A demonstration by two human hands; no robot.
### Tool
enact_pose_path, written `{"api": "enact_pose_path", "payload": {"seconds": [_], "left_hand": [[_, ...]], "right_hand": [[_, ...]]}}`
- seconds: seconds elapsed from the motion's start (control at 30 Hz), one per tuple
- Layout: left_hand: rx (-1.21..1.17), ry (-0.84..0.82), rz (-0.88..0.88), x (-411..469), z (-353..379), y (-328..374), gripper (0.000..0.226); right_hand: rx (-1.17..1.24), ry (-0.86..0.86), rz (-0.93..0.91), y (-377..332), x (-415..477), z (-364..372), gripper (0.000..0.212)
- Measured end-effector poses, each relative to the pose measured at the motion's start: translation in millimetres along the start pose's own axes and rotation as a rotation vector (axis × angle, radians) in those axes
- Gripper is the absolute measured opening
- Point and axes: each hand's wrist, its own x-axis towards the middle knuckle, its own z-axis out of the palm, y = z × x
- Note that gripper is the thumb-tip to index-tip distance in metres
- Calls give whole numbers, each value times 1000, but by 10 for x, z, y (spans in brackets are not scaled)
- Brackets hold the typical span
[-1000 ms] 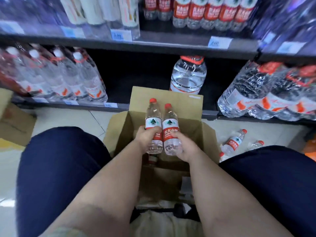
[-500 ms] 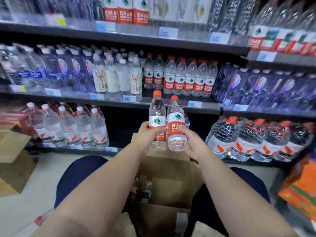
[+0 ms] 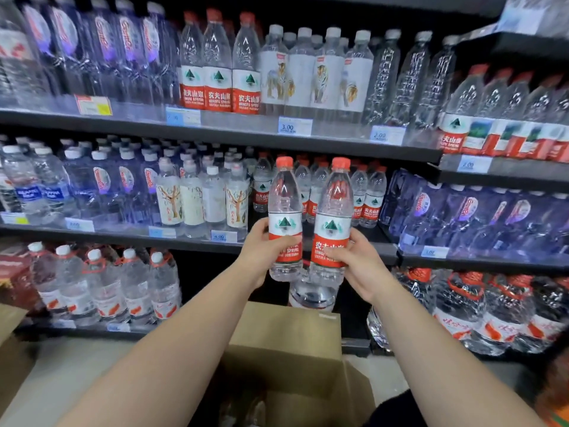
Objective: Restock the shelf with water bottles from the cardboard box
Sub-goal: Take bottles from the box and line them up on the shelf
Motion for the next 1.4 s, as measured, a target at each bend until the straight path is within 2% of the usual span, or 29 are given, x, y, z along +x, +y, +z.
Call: {"api": "enact_pose_path", "payload": {"seconds": [0.17,0.37,0.63,0.8,0.93,1.03,1.13,1.27,1.4], "left_hand": [[58,112,-7,580,52,-33,62],[30,136,-33,1295,78,-169,60],[120,239,16,2267,116,-391,65],[202,260,31,2551,-39,-585,66],[267,254,33,2630,-173,-701,76],[388,206,79,2606,-252,-694,70],[503,177,143,2605,-305,-656,69],[596,202,172,2681,-327,-677,64],[618,300,183,2775,-330,-766,55]], "right_hand": [[28,48,30,119,556,-142,61],[40,80,53,259,1290,-290,62],[-116,72,-12,466,2280,-260,75],[-233,23,29,743,2652,-175,72],[-285,-10,48,946,2771,-107,79],[-346,-62,46,1000,2840,-65,88],[-411,-68,40,990,2896,14,87],[-454,7,50,939,2967,192,78],[-584,194,2,1059,3097,406,72]]}}
